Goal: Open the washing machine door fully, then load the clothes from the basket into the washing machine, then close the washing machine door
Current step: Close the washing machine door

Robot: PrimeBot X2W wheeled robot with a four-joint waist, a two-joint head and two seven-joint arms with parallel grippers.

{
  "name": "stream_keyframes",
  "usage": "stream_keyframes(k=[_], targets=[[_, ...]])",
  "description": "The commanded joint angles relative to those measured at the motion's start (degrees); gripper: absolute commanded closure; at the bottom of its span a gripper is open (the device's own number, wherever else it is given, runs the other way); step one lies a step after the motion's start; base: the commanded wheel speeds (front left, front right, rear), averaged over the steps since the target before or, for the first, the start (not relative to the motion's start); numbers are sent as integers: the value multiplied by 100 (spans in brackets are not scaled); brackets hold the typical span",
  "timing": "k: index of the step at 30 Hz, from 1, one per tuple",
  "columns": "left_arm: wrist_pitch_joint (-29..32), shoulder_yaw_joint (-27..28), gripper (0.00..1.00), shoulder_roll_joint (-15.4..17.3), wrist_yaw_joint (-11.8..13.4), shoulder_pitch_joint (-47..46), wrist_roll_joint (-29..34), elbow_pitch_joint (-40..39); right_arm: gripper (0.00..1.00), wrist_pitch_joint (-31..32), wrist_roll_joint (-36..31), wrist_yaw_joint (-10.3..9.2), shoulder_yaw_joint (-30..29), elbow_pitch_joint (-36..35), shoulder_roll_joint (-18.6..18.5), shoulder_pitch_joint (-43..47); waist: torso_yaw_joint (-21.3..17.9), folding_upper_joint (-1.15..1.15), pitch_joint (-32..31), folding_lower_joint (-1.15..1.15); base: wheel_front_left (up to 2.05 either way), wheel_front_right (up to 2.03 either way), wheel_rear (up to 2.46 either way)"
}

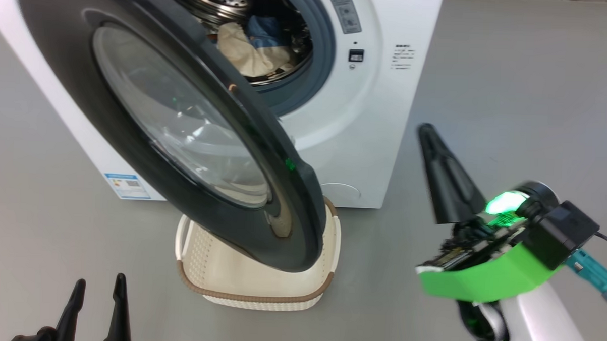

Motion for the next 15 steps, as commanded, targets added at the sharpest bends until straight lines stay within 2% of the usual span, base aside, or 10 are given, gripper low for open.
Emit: stream_keyframes(k=[1,8,15], targets=[[-37,161,0,37,-9,-233,-24,-183,100,-27,67,9,315,-342,80,-197,99,0,-8,0,0,0,0],[-37,202,0,-13,-9,-236,-35,-234,100,-27,164,9,1186,-682,19,-230,212,0,11,0,0,0,0],[-37,208,0,-64,-9,-255,-54,-239,100,-27,306,9,2057,-271,-97,-141,272,0,49,0,0,0,0]])
